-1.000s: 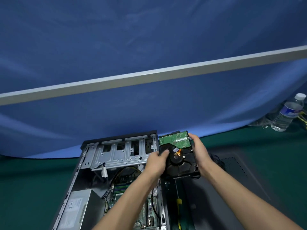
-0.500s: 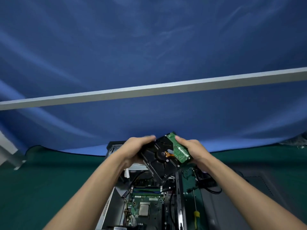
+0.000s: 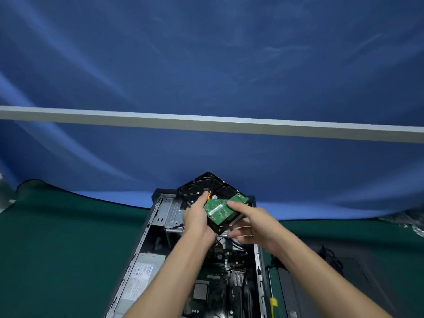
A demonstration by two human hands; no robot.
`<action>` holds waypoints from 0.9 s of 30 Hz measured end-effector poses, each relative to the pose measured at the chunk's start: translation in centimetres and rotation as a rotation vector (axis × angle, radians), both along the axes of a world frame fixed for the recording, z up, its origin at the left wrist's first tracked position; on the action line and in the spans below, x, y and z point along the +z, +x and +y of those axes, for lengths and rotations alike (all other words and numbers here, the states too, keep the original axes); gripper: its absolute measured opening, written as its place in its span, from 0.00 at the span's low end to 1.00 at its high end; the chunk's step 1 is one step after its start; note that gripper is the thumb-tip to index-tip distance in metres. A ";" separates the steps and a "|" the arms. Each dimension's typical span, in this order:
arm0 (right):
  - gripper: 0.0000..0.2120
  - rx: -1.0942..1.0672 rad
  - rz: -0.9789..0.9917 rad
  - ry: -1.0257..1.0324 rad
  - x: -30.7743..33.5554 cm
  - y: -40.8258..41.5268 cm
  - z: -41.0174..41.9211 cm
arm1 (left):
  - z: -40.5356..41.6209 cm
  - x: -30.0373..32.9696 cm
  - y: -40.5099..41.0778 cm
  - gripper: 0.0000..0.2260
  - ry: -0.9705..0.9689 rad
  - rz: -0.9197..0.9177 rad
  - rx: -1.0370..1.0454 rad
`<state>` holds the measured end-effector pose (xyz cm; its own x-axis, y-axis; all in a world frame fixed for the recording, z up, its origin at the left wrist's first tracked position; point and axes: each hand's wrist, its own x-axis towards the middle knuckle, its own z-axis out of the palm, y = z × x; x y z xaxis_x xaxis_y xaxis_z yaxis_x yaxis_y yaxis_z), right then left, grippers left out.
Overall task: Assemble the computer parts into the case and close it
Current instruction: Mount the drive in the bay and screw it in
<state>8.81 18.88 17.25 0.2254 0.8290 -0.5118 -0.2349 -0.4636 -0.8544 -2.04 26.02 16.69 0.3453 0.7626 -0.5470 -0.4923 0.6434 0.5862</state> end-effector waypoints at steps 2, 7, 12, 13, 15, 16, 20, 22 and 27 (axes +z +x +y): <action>0.21 0.015 -0.131 -0.075 -0.1 -0.2 -0.4 | 1.1 -1.0 -1.6 0.17 0.008 0.063 -0.131; 0.17 -0.167 -0.360 -0.141 -1.1 -1.3 0.7 | 3.4 -3.5 -5.0 0.11 -0.029 0.180 -0.668; 0.16 -0.193 -0.483 -0.264 -3.4 -3.1 0.8 | 4.2 -7.0 -5.7 0.08 -0.018 0.180 -0.872; 0.15 -0.203 -0.453 -0.290 -4.0 -3.4 0.5 | 4.1 -7.7 -5.9 0.07 -0.024 0.191 -0.887; 0.14 -0.182 -0.428 -0.365 -5.1 -3.9 0.0 | 3.7 -9.0 -6.6 0.06 -0.059 0.225 -0.914; 0.12 -0.163 -0.408 -0.400 -5.7 -4.2 -0.2 | 3.5 -9.6 -7.0 0.06 -0.091 0.241 -0.919; 0.10 -0.168 -0.366 -0.482 -7.6 -4.3 -0.2 | 3.6 -11.5 -7.5 0.06 -0.219 0.214 -0.849; 0.12 -0.182 -0.419 -0.487 -8.4 -4.3 0.1 | 3.7 -12.0 -7.4 0.06 -0.246 0.209 -0.823; 0.18 -0.031 -0.660 -0.499 -9.6 -3.3 0.2 | 3.8 -13.8 -6.5 0.07 -0.198 0.221 -0.846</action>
<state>5.50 19.12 7.60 0.6274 0.5279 -0.5725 0.2237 -0.8263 -0.5169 -8.56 29.82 2.87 0.6203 0.1851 -0.7622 0.3034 0.8395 0.4508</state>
